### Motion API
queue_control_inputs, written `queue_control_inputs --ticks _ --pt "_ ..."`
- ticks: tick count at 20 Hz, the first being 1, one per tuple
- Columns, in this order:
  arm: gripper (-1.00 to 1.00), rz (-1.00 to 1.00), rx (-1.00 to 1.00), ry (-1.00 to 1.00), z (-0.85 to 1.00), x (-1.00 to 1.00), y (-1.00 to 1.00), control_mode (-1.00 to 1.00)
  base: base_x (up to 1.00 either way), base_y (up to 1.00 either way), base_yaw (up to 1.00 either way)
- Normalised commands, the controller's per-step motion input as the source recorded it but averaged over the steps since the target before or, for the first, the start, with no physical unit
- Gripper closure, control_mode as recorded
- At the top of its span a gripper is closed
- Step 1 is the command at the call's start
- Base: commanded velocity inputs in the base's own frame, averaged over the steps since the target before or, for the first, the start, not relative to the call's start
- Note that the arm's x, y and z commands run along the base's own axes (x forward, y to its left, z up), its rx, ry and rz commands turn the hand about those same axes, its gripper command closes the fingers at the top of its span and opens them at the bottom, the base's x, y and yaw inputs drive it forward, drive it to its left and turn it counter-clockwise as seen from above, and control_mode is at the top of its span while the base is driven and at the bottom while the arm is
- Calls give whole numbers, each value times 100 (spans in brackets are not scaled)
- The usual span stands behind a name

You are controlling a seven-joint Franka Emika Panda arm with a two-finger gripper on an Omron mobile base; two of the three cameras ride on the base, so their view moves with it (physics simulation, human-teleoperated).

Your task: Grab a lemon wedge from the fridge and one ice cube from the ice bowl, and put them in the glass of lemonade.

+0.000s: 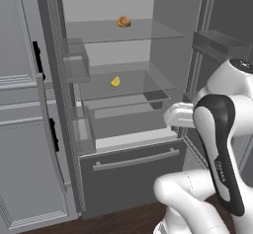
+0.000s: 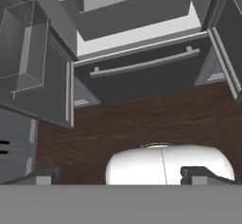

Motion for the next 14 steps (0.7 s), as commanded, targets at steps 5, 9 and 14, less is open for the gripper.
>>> queue_control_inputs --ticks 5,9,14 --pt "-100 -9 2 -7 7 -5 -13 -100 0 0 0" --pt "-100 -4 4 0 23 9 0 -100 0 0 0" --pt "-100 0 1 0 7 13 0 -100 0 0 0"
